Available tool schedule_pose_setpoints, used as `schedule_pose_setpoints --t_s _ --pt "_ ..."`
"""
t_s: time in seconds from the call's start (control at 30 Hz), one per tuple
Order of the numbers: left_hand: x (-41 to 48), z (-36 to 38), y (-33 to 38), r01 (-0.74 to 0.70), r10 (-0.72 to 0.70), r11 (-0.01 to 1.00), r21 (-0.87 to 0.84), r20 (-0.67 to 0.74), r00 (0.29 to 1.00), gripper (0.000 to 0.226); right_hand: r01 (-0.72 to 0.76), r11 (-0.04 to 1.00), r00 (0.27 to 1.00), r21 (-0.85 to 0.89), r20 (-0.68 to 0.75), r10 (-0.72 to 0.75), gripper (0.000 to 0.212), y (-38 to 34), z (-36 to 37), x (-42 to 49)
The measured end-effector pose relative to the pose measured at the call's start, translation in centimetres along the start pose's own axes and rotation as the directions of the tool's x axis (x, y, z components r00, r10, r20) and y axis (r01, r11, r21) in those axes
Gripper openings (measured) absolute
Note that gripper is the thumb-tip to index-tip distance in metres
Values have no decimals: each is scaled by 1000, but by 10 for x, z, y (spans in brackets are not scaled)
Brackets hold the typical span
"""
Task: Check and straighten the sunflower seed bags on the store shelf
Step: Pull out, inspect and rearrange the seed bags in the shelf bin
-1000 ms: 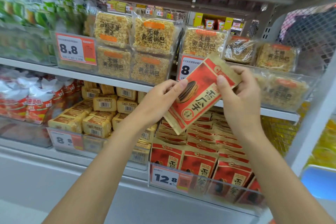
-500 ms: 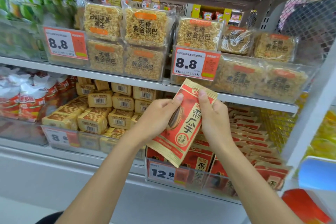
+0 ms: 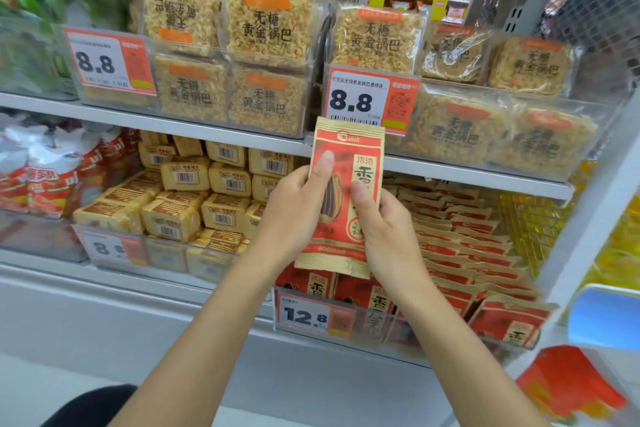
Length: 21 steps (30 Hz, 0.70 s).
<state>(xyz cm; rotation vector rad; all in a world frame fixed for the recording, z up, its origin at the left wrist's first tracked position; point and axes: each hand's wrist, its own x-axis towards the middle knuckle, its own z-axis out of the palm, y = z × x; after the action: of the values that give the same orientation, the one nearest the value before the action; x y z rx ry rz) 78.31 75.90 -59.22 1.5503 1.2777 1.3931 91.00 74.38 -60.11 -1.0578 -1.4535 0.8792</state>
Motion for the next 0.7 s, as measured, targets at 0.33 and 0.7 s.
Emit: schedule_pose_setpoints --t_s 0.33,0.7 --pt "-2 -7 5 -27 28 1000 13 -144 989 72 -55 991 981 122 191 31 39 -13 -10 -5" --pt "-17 -11 32 -215 208 975 -51 -117 971 33 248 967 966 -51 90 -243 47 -16 -8 -13"
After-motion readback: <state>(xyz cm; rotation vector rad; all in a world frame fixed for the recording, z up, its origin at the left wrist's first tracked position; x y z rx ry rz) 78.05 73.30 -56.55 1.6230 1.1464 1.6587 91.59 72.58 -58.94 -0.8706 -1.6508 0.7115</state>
